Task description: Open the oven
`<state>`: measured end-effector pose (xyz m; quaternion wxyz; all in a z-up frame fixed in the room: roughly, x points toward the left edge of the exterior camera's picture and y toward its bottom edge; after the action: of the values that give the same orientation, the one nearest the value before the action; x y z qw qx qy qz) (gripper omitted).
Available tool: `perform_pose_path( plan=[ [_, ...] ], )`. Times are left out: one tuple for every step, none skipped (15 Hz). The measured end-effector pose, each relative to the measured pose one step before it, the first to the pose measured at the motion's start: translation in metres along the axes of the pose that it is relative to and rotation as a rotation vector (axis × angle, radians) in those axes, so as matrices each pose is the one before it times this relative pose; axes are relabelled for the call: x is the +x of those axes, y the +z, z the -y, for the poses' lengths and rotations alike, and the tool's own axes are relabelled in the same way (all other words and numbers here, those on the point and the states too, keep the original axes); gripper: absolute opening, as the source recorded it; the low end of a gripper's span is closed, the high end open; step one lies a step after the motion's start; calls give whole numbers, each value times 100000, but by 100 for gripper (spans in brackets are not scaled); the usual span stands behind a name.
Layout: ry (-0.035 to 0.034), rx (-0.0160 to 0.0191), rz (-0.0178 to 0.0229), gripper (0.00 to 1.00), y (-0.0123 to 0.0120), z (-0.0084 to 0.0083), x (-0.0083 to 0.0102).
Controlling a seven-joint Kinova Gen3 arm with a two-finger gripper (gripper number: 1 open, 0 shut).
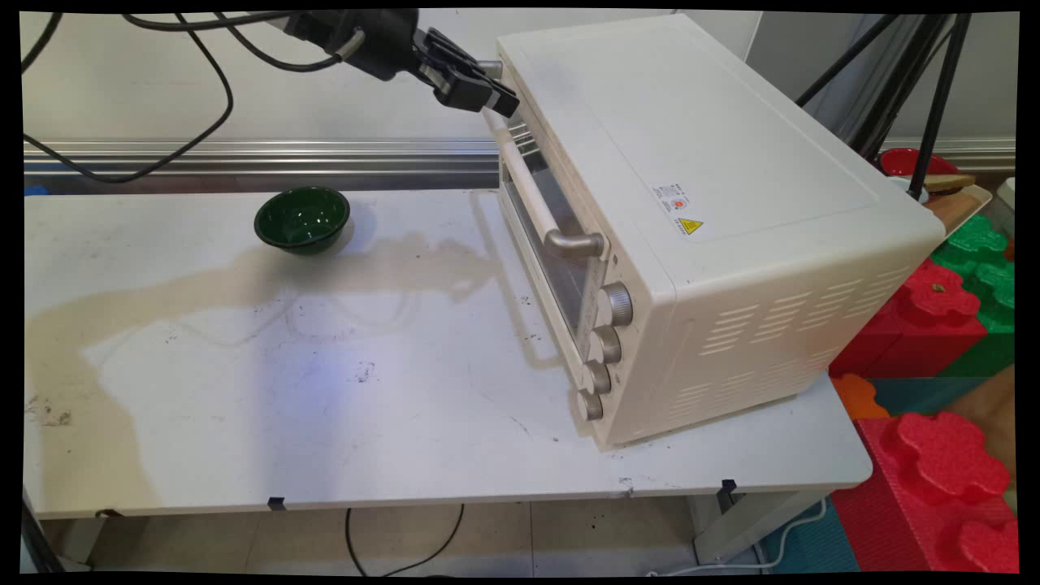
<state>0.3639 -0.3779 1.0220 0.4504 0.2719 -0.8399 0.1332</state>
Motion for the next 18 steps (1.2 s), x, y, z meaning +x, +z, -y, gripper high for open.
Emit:
perform_pose_path(
  plan=[
    [-219,-127,385,0,216,-75,41],
    [-171,-92,309,0,168,-55,29],
    [-446,-159,553,0,342,-101,50],
    [-341,-157,460,0,310,-73,50],
    [-175,-128,316,0,215,-48,35],
    [-222,-111,315,0,202,-48,26],
    [-195,-97,326,0,192,-46,18],
    [-212,-77,422,0,210,-31,-13],
    [-321,-81,504,0,251,-24,-29],
    [-342,-80,593,0,305,-33,-43],
    [-392,-64,553,0,316,-25,-51],
    [-358,-76,520,0,291,-18,-57],
    [-222,-26,328,0,186,-13,-44],
    [-405,-26,467,0,267,-6,-83],
    [-421,10,505,0,313,-11,-81],
    [-293,7,281,0,207,2,-54],
    [-337,131,350,0,276,16,-72],
    [-287,91,226,0,199,13,-69]
  ],
)
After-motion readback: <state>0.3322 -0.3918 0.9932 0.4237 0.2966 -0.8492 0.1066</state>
